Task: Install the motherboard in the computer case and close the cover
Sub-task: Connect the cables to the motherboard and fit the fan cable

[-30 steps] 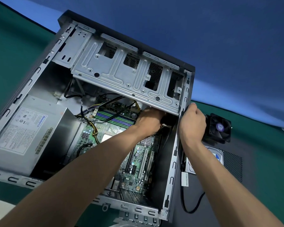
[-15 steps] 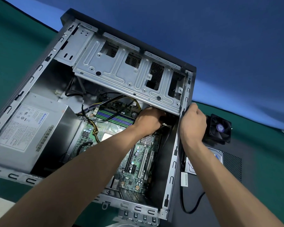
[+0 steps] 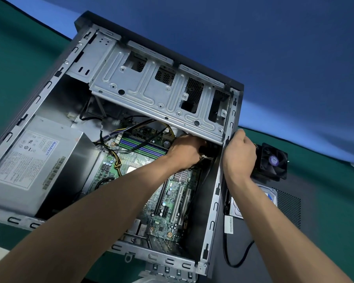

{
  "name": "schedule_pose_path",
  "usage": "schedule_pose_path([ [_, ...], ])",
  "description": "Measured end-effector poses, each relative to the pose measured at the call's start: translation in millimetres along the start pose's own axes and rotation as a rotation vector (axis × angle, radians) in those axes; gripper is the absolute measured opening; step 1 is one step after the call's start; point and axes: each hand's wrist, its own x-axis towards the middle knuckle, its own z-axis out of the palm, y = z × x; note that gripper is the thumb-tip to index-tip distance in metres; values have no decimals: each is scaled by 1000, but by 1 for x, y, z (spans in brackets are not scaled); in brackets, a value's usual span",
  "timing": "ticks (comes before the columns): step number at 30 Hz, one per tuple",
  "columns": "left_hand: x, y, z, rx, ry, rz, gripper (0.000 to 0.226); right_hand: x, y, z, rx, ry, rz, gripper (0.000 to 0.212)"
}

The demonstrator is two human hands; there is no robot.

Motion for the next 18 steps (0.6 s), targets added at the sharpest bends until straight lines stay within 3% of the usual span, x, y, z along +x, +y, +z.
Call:
schedule_pose_path([
  [12,-1,-5,6,69,43,71,39,-1,-2,0,9,9,14,43],
  [18,-2,-5,3,101,17,110,32,-3,-3,0,7,7,20,41],
])
